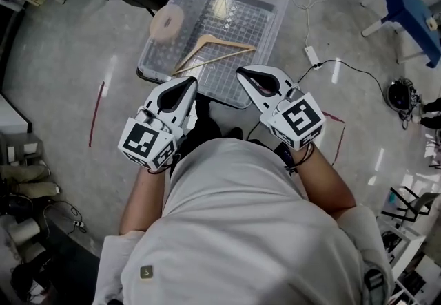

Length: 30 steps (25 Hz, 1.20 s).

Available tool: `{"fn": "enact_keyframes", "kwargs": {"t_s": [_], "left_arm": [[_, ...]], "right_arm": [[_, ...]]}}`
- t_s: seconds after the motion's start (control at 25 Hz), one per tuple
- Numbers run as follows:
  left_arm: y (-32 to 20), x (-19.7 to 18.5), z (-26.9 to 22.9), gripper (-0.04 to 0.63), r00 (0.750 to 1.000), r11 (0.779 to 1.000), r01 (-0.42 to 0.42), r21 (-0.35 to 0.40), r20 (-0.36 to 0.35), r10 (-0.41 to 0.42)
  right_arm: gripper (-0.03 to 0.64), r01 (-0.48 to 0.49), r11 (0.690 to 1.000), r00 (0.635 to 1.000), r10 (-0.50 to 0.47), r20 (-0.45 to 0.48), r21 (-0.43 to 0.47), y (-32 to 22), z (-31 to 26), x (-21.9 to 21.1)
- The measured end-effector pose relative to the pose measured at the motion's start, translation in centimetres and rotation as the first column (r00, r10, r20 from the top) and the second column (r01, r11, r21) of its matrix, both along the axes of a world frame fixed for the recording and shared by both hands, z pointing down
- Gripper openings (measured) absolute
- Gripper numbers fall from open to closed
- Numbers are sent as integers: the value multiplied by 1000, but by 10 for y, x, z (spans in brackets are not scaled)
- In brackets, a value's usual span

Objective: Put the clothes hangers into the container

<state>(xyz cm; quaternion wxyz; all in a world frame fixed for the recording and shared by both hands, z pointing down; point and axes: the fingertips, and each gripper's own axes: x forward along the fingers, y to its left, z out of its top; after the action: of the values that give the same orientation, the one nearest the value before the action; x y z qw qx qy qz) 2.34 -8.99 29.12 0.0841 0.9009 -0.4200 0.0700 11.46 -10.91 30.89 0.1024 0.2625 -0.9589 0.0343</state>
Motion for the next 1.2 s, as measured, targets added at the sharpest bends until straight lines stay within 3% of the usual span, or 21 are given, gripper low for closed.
{"fn": "enact_keyframes", "kwargs": {"t_s": [0.64,1.2], "left_arm": [[49,-10,3,17,999,999,-42,-27,13,43],[158,-96,1,17,998,998,-56,-38,-2,56]], "right_arm": [[23,-65,998,998,65,18,-19,53,-3,13],[23,-144,990,990,144,13,-15,157,-7,-44]]}}
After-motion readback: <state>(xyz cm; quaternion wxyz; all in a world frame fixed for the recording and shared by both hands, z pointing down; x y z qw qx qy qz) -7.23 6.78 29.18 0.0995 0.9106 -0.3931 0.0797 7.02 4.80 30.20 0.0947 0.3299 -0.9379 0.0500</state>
